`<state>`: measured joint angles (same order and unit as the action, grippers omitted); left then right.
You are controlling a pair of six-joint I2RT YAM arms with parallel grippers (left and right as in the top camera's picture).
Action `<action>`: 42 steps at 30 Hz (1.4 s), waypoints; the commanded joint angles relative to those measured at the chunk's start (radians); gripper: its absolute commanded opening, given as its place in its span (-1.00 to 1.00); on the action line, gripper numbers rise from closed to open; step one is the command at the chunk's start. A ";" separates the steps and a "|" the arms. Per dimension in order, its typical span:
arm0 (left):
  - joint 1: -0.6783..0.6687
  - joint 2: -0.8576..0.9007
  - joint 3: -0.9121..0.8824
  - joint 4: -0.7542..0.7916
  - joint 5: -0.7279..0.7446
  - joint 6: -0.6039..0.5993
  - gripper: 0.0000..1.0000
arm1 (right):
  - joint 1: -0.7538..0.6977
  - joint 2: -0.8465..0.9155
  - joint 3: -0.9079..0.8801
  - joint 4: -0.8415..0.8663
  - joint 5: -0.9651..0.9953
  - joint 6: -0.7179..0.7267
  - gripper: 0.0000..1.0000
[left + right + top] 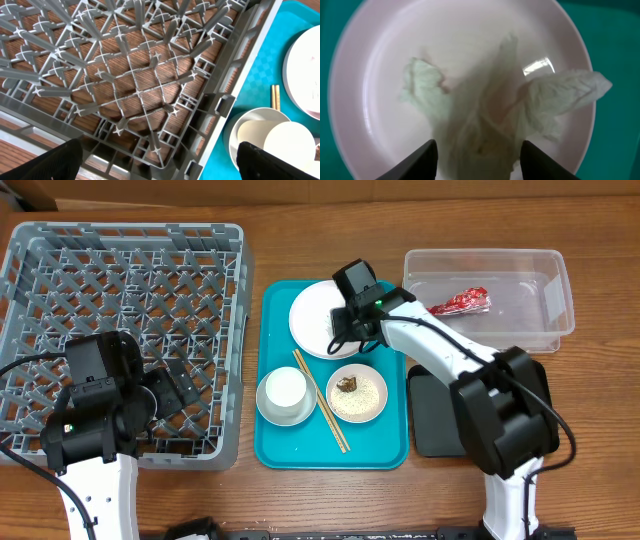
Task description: Sort waste into correct bins and load items into the dishwasher
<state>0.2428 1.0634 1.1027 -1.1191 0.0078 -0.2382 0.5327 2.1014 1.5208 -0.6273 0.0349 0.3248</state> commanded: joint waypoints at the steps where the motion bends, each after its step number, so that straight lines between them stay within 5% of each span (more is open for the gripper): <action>1: 0.005 0.003 0.026 0.001 0.012 -0.021 1.00 | 0.003 -0.001 0.024 0.005 0.046 0.024 -0.59; 2: 0.005 0.003 0.026 0.001 0.012 -0.021 0.99 | 0.001 -0.020 0.041 -0.013 0.047 0.024 -0.89; 3: 0.005 0.003 0.026 0.001 0.012 -0.021 1.00 | -0.004 -0.035 0.055 -0.025 0.047 0.024 -0.92; 14: 0.005 0.003 0.026 0.001 0.012 -0.021 1.00 | -0.209 -0.347 0.163 -0.169 0.115 0.114 -0.92; 23: 0.005 0.003 0.026 0.001 0.012 -0.021 1.00 | -0.452 -0.321 0.096 -0.359 0.114 0.279 -0.92; 25: 0.005 0.003 0.026 0.001 0.012 -0.021 1.00 | -0.468 -0.306 0.067 -0.330 0.094 0.278 -0.84; 29: 0.005 0.003 0.026 0.001 0.012 -0.021 1.00 | -0.476 -0.309 0.057 -0.264 0.078 0.256 0.01; 39: 0.005 0.003 0.026 0.001 0.011 -0.021 1.00 | -0.475 -0.488 0.151 -0.390 -0.322 -0.212 0.16; 42: 0.005 0.003 0.026 0.001 0.011 -0.021 1.00 | -0.460 -0.518 0.150 -0.513 -0.336 -0.225 0.17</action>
<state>0.2432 1.0634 1.1057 -1.1191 0.0078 -0.2382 0.0605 1.6459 1.6444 -1.0740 -0.1814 0.2329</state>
